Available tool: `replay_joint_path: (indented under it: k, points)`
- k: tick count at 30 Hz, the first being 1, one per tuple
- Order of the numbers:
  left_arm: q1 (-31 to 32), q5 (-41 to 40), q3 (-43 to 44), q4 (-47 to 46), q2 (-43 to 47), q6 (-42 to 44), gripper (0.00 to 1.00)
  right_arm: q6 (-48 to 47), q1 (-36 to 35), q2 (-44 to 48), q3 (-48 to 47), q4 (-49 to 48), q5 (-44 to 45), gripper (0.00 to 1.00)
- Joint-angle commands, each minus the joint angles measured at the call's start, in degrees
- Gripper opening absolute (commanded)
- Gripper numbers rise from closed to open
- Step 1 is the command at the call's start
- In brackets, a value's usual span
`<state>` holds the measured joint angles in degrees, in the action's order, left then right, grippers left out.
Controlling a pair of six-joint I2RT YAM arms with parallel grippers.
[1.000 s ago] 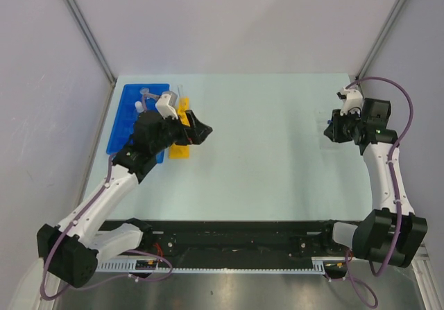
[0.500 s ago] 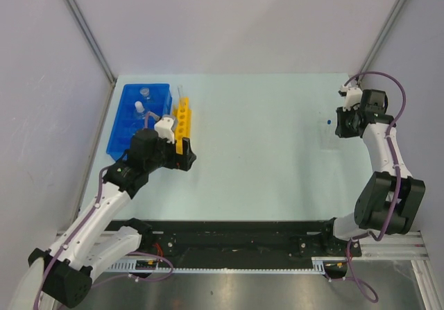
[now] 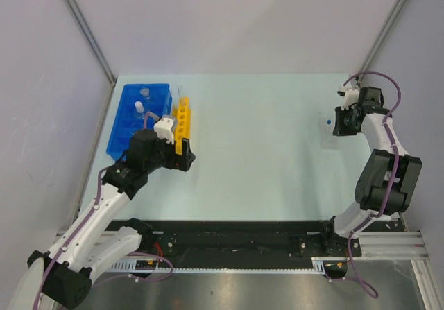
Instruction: Organize the chemistry lab equipment
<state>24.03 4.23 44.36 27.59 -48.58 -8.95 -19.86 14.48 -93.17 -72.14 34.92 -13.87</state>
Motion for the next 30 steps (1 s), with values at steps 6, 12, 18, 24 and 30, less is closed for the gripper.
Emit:
replay_joint_path:
  k: [6, 12, 18, 24, 30]
  points:
    - [0.14, 0.08, 0.11, -1.14, 0.33, 2.8, 1.0, 1.05, 0.2, -3.25, -4.24, -1.78, -0.46, 0.13]
    - [0.05, -0.01, 0.11, -0.96, 0.24, 2.8, 1.0, 0.79, 0.28, -4.48, -4.59, -2.04, 0.15, 0.14]
    - [0.05, 0.25, 0.11, -0.88, -0.11, 2.8, 1.0, 0.0, 0.2, -5.36, -4.68, -1.96, 1.56, 0.14]
    - [0.05, 0.34, 0.03, -0.96, -0.2, 2.8, 1.0, -0.88, 0.02, -5.8, -4.68, -1.61, 2.62, 0.15]
    - [0.05, 0.34, 0.2, -0.88, -0.29, 2.8, 1.0, -1.41, -1.56, -6.85, -4.68, -0.73, 3.4, 0.17]
